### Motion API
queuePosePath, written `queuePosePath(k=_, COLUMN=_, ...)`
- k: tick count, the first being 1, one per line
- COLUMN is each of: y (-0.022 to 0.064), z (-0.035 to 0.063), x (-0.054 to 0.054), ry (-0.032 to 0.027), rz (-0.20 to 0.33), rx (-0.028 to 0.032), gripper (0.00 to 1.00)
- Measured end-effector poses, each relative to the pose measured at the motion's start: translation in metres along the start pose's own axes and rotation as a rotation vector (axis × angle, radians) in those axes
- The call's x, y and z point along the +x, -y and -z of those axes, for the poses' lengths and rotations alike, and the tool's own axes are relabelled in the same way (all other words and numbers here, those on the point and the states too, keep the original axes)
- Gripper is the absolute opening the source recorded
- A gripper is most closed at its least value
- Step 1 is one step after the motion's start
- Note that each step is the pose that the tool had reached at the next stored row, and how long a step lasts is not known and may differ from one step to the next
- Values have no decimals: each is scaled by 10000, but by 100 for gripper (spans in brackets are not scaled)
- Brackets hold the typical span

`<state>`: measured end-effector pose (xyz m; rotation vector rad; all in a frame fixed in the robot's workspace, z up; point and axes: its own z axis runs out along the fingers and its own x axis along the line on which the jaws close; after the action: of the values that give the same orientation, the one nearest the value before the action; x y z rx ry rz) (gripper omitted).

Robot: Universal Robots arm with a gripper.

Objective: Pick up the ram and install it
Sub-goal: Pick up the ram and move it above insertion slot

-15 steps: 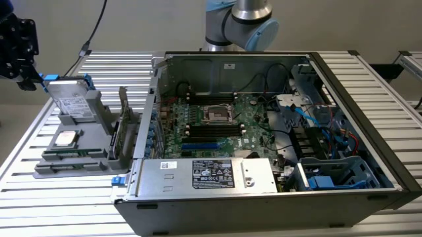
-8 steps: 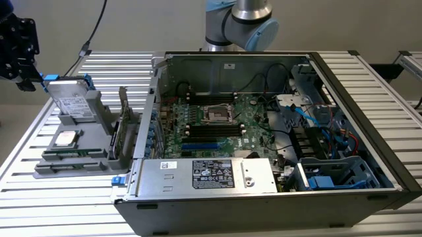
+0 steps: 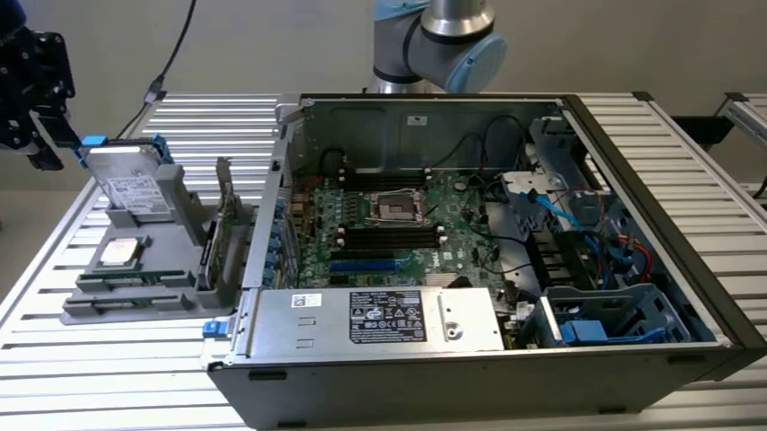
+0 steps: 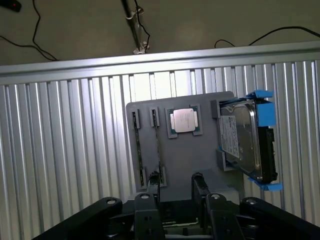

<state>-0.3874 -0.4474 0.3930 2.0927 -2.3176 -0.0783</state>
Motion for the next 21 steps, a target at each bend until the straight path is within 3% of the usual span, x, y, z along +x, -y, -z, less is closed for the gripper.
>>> queuePosePath(k=4, y=-1, z=-72, x=2, ry=-2, rz=-1, rx=0, gripper=39)
queuePosePath(k=14, y=-131, z=-260, x=30, ry=-3, rz=-1, rx=0, gripper=39)
queuePosePath(k=21, y=-312, z=-396, x=52, ry=-1, rz=-1, rx=16, gripper=39)
